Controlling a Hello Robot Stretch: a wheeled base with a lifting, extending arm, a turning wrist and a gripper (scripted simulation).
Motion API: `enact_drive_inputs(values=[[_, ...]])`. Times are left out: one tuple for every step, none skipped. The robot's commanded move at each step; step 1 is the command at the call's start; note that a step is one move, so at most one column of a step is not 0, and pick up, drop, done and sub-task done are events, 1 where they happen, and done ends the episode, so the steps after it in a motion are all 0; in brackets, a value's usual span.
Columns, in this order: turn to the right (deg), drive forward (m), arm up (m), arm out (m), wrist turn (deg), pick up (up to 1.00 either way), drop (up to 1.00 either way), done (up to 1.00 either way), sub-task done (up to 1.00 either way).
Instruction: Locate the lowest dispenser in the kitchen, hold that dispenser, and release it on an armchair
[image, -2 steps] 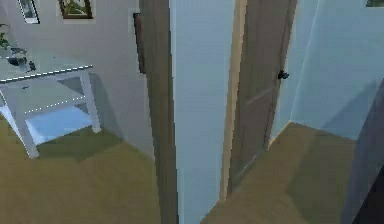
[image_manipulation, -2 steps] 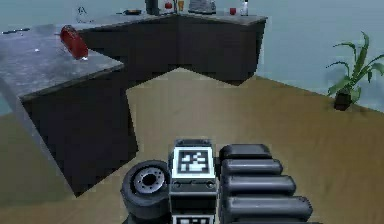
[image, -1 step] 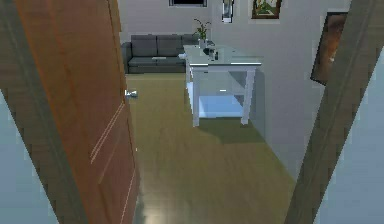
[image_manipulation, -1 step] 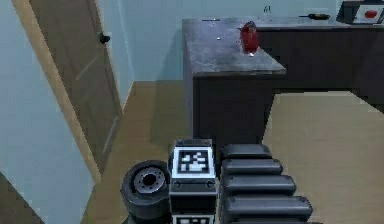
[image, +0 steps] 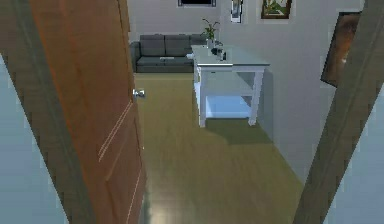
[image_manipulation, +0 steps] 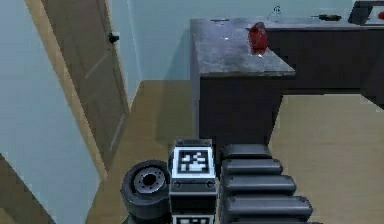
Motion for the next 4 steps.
enact_drive_inputs(values=[[0.0, 0.3, 0.0, 0.0, 0.0, 0.0, 0.0, 0.0, 0.0], [0.0, 1.0, 0.0, 0.0, 0.0, 0.0, 0.0, 0.0, 0.0], [-6.0, 0.0, 0.0, 0.0, 0.0, 0.0, 0.0, 0.0, 0.0], [0.0, 0.4, 0.0, 0.0, 0.0, 0.0, 0.0, 0.0, 0.0]])
